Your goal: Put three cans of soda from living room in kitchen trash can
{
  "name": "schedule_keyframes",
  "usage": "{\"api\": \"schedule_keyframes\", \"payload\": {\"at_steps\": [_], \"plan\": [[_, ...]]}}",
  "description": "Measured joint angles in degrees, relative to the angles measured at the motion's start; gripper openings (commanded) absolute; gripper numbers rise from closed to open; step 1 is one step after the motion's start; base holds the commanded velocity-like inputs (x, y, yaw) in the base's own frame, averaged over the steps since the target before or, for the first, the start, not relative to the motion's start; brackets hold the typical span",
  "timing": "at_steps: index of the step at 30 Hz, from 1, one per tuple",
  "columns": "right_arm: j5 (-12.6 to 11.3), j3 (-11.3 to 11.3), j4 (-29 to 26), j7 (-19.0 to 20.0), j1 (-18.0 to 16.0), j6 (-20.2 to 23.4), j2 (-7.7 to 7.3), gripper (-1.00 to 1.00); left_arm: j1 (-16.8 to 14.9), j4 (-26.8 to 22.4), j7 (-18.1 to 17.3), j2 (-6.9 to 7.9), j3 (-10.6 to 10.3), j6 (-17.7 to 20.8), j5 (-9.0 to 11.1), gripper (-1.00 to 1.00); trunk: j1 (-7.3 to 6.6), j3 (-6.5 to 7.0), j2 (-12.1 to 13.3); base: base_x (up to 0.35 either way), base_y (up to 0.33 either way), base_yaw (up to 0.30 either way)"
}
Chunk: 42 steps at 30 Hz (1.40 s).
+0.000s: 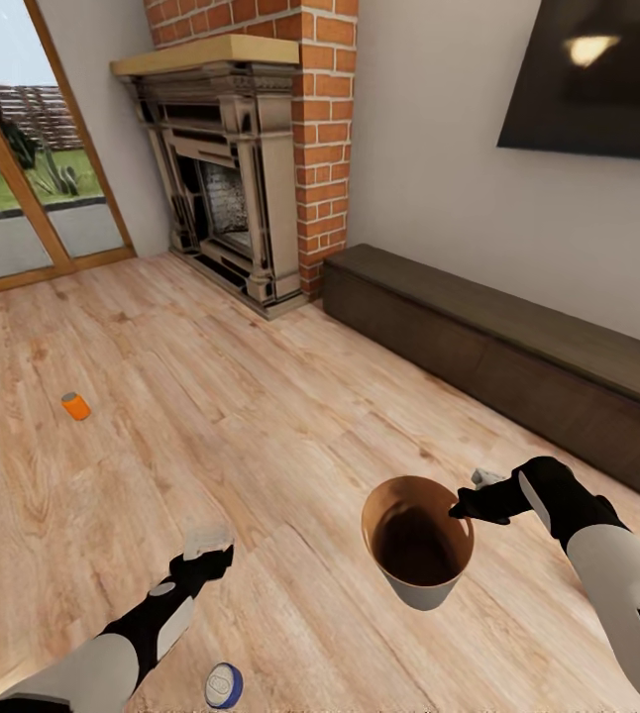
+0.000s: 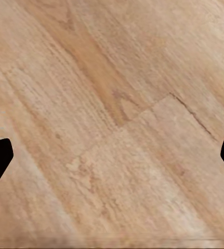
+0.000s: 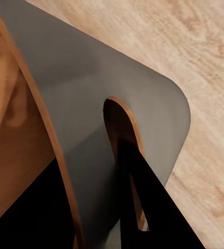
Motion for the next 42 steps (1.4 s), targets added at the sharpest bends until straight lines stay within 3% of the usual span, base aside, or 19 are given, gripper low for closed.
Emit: {"api": "schedule_keyframes", "payload": {"at_steps": [12, 27, 39, 42], "plan": [[-0.1, -0.1, -0.1, 0.1, 0.0, 0.0, -0.1, -1.0, -0.1, 4.3, 0.2, 0.19, 0.3, 1.0, 0.0, 1.0, 2.63, -3.22, -4.8, 0.0, 0.0, 0.0], [-0.1, -0.1, -0.1, 0.1, 0.0, 0.0, -0.03, -1.0, -0.1, 4.3, 0.3, 0.2, 0.3, 9.3, 0.0, 1.0, 5.93, -7.26, -10.8, 0.0, 0.0, 0.0], [0.1, -0.1, -0.3, 0.2, 0.0, 0.0, -0.2, -1.0, -0.1, 4.3, 0.2, 0.2, -0.1, 9.8, -0.1, 1.0, 8.57, -10.49, -15.6, 0.0, 0.0, 0.0], [0.2, -0.1, -0.8, 0.7, 0.0, -0.1, -0.22, -1.0, -0.1, 4.3, 0.2, 0.2, -0.1, 9.8, 0.0, 1.0, 8.57, -10.74, -15.7, 0.0, 0.0, 0.0]]}}
